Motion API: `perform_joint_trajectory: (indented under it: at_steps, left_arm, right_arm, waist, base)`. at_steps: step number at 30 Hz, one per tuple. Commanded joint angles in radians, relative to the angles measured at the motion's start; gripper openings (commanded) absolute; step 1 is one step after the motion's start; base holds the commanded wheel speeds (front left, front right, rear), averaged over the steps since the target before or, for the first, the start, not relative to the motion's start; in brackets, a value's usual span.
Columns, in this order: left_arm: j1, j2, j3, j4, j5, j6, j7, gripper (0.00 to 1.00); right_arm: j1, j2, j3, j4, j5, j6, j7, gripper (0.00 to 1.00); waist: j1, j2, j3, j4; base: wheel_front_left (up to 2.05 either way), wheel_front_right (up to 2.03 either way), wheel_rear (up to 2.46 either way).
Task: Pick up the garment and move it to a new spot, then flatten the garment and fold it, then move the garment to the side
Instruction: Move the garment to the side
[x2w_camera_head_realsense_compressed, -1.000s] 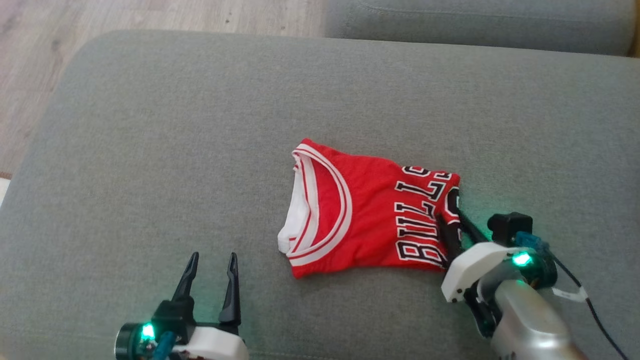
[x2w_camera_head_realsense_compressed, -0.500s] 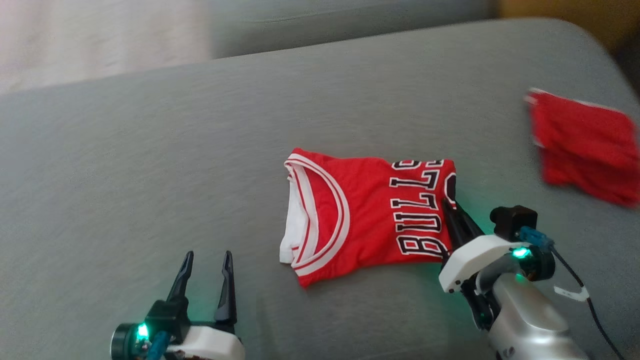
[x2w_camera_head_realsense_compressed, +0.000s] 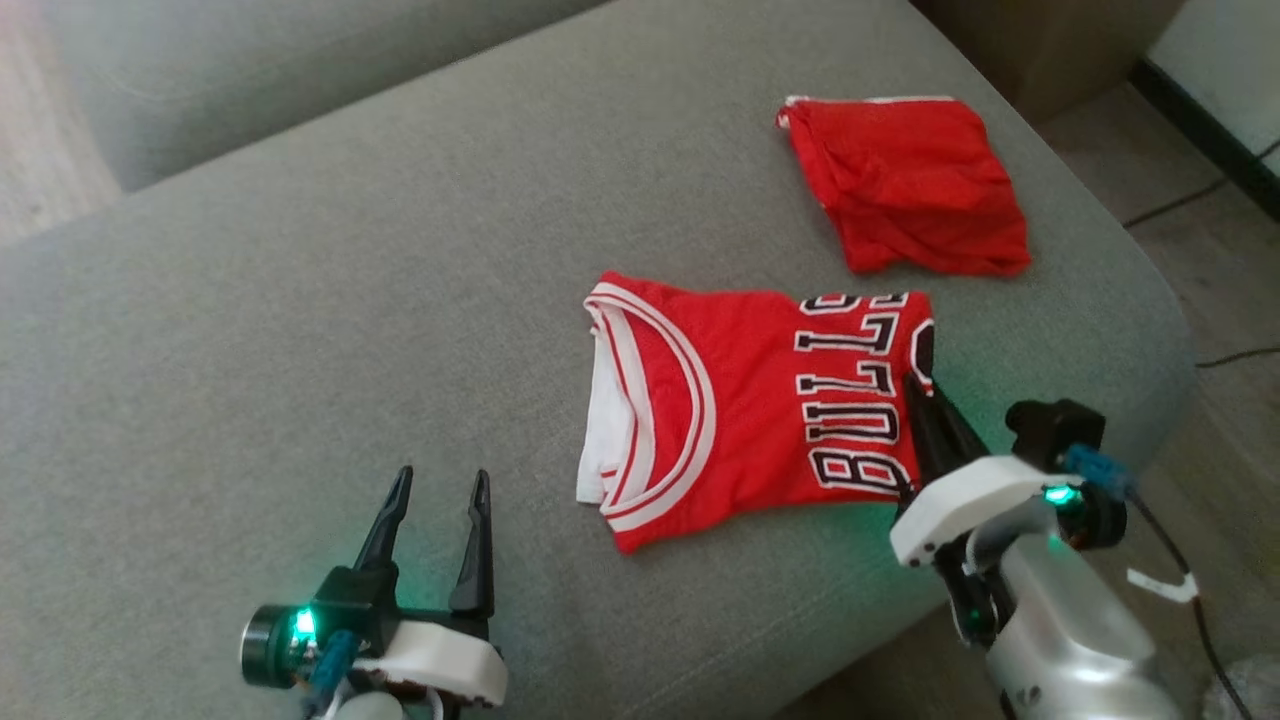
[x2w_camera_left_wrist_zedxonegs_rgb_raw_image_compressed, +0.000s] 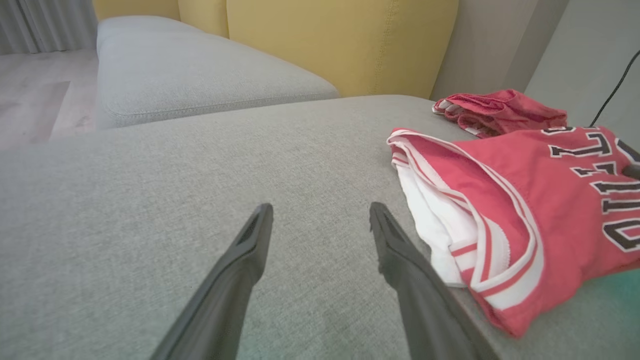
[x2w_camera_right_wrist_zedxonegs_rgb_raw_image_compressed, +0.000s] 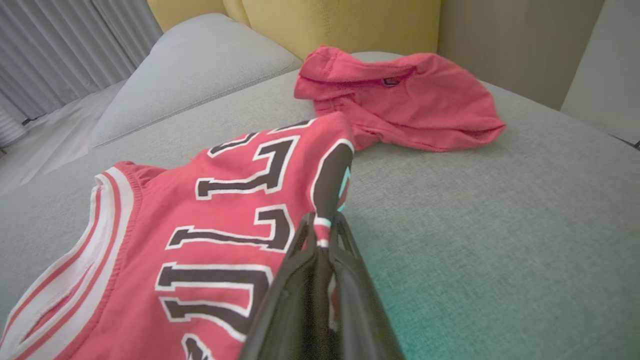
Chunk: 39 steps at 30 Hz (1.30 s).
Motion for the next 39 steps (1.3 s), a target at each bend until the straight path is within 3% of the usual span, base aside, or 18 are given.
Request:
perform_joint_trajectory:
  at_steps: [1,8,14,17,18,19,23,28,32,39]
  left_arm:
    - [-0.028,0.002,0.024,-0.019,0.006,-0.003,-0.008,1.0]
    - [-0.03,0.002,0.031,0.0,0.029,-0.012,-0.008,1.0]
    - [-0.045,0.002,0.039,0.004,0.042,-0.017,-0.008,1.0]
    - [-0.052,0.002,0.039,0.001,0.045,-0.017,-0.008,1.0]
    - [-0.056,0.002,0.039,0.0,0.046,-0.016,-0.008,1.0]
    - [-0.058,0.002,0.041,-0.001,0.047,-0.015,-0.008,1.0]
    - [-0.06,0.002,0.047,-0.004,0.048,-0.012,-0.008,1.0]
    - [-0.055,0.002,0.072,-0.006,0.045,0.0,-0.008,1.0]
    - [-0.047,0.002,0.09,-0.015,0.04,0.014,-0.008,1.0]
    - [-0.035,0.002,0.119,-0.023,0.029,0.037,-0.008,1.0]
  right_arm:
    - [-0.063,0.0,0.01,-0.038,-0.008,0.003,-0.014,0.0]
    - [-0.291,-0.025,-0.055,-0.011,-0.118,0.003,-0.013,0.0]
    - [-0.454,-0.171,-0.199,0.095,-0.247,0.003,0.019,0.0]
    - [-0.49,-0.257,-0.32,0.152,-0.345,0.003,0.025,0.0]
    - [-0.494,-0.275,-0.36,0.165,-0.384,0.003,0.026,0.68]
    - [-0.497,-0.279,-0.397,0.177,-0.416,0.003,0.029,1.0]
    - [-0.5,-0.255,-0.479,0.172,-0.476,0.003,0.009,1.0]
    - [-0.464,-0.139,-0.51,0.106,-0.517,0.003,-0.012,1.0]
    - [-0.382,-0.052,-0.461,-0.035,-0.464,0.003,-0.013,1.0]
    - [-0.142,-0.005,-0.285,-0.25,-0.366,0.003,-0.014,1.0]
  waist:
    - [0.0,0.0,0.017,-0.004]
    - [0.0,0.0,0.046,0.044]
    - [0.0,0.0,0.074,0.104]
    - [0.0,0.0,0.086,0.134]
    - [0.0,0.0,0.09,0.144]
    - [0.0,0.0,0.092,0.151]
    - [0.0,0.0,0.095,0.169]
    - [0.0,0.0,0.083,0.188]
    - [0.0,0.0,0.066,0.217]
    - [0.0,0.0,0.026,0.308]
  base:
    - [0.0,0.0,0.0]
    - [0.0,0.0,0.0]
    - [0.0,0.0,0.0]
    - [0.0,0.0,0.0]
    - [0.0,0.0,0.0]
    - [0.0,0.0,0.0]
    - [0.0,0.0,0.0]
    - [0.0,0.0,0.0]
    - [0.0,0.0,0.0]
    - [0.0,0.0,0.0]
